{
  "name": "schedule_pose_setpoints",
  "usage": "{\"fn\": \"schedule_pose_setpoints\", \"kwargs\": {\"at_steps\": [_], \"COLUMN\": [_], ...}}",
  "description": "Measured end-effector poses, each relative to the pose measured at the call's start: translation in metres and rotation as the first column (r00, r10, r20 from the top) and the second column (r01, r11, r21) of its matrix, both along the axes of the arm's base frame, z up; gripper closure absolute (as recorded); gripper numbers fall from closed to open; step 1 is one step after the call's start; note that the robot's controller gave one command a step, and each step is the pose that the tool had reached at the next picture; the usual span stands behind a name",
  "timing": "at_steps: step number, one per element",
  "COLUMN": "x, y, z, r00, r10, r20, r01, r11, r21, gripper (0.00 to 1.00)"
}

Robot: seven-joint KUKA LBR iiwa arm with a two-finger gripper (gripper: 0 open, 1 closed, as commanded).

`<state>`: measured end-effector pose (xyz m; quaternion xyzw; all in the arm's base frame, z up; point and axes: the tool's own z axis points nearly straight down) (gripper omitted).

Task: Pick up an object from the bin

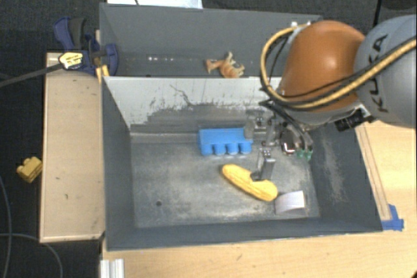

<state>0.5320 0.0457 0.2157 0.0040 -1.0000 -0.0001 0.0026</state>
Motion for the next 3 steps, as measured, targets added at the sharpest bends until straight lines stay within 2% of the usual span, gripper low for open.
{"fn": "schedule_pose_setpoints", "kwargs": {"at_steps": [1,2,3], "x": [0.001,-0.008,-0.031], "y": [0.0,-0.025,-0.037], "z": [0.005,-0.048,-0.097], "r00": [1.0,1.0,0.987], "r10": [-0.002,0.023,0.163], "r20": [0.008,0.015,0.009], "r01": [0.002,-0.023,-0.163], "r11": [1.0,1.0,0.987], "r21": [0.001,0.0,0.0], "gripper": [0.0,0.0,0.0]}}
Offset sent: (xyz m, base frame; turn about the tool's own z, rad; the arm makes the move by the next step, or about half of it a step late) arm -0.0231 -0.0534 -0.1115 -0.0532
